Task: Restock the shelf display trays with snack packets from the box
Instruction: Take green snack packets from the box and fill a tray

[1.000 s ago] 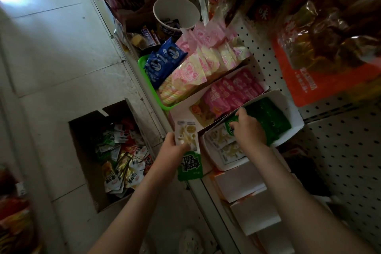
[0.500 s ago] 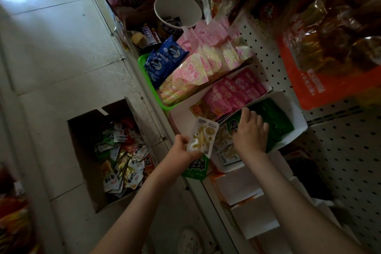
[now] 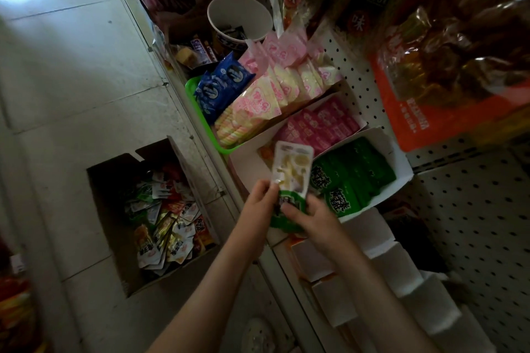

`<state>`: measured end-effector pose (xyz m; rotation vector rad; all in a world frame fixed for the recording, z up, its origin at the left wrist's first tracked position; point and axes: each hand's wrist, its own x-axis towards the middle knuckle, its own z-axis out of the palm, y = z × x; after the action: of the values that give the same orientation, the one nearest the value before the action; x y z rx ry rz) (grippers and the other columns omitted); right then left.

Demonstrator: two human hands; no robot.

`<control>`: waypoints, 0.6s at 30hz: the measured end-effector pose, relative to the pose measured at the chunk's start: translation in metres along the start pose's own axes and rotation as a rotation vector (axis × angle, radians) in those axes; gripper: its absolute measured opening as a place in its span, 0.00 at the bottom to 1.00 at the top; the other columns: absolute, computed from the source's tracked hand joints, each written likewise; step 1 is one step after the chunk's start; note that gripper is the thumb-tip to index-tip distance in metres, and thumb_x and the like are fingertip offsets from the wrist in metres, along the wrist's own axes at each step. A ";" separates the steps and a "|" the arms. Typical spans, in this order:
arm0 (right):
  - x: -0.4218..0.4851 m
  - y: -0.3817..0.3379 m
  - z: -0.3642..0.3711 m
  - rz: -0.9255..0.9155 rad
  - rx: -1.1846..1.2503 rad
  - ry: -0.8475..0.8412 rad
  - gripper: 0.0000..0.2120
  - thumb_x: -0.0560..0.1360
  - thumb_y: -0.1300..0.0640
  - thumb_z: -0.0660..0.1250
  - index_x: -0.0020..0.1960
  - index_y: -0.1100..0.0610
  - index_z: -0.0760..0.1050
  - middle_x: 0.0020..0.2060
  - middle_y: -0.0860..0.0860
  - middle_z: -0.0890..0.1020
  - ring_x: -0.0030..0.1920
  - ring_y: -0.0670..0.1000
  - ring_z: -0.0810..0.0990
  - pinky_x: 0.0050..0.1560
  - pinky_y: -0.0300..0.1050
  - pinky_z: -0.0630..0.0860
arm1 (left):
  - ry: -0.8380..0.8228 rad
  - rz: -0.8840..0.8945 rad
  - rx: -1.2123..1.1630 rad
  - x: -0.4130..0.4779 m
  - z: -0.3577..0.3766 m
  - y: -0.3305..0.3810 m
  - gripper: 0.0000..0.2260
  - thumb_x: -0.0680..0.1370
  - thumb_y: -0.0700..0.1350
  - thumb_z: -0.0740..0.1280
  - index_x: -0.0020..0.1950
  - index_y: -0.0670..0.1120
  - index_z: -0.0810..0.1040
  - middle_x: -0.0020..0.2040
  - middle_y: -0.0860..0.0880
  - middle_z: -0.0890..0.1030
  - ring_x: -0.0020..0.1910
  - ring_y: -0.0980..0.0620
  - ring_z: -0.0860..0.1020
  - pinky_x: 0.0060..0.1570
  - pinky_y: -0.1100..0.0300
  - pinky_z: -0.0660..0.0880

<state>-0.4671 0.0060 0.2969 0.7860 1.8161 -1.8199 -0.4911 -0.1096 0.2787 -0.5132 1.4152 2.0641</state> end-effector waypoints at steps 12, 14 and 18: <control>-0.011 -0.027 -0.069 -0.147 -0.671 0.286 0.15 0.72 0.62 0.72 0.54 0.50 0.72 0.51 0.51 0.78 0.46 0.50 0.78 0.37 0.41 0.76 | 0.207 0.082 0.531 -0.011 0.018 -0.021 0.06 0.82 0.43 0.59 0.57 0.49 0.73 0.49 0.53 0.77 0.41 0.62 0.75 0.28 0.76 0.70; -0.007 -0.035 -0.072 -0.138 -0.823 0.240 0.17 0.73 0.63 0.70 0.58 0.50 0.73 0.52 0.50 0.76 0.46 0.49 0.75 0.37 0.39 0.74 | 0.163 0.086 0.600 -0.012 0.018 -0.024 0.08 0.82 0.42 0.58 0.58 0.50 0.75 0.48 0.55 0.77 0.40 0.62 0.74 0.28 0.76 0.69; -0.002 -0.053 -0.070 -0.078 -1.045 0.143 0.18 0.73 0.64 0.69 0.60 0.52 0.73 0.54 0.54 0.75 0.43 0.51 0.74 0.37 0.43 0.73 | -0.015 0.189 0.901 -0.013 0.016 -0.028 0.13 0.82 0.41 0.57 0.61 0.52 0.77 0.57 0.53 0.78 0.51 0.60 0.76 0.43 0.72 0.72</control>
<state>-0.4956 0.0775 0.3400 0.4167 2.4921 -0.6222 -0.4631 -0.0902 0.2722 0.0204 2.2215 1.3165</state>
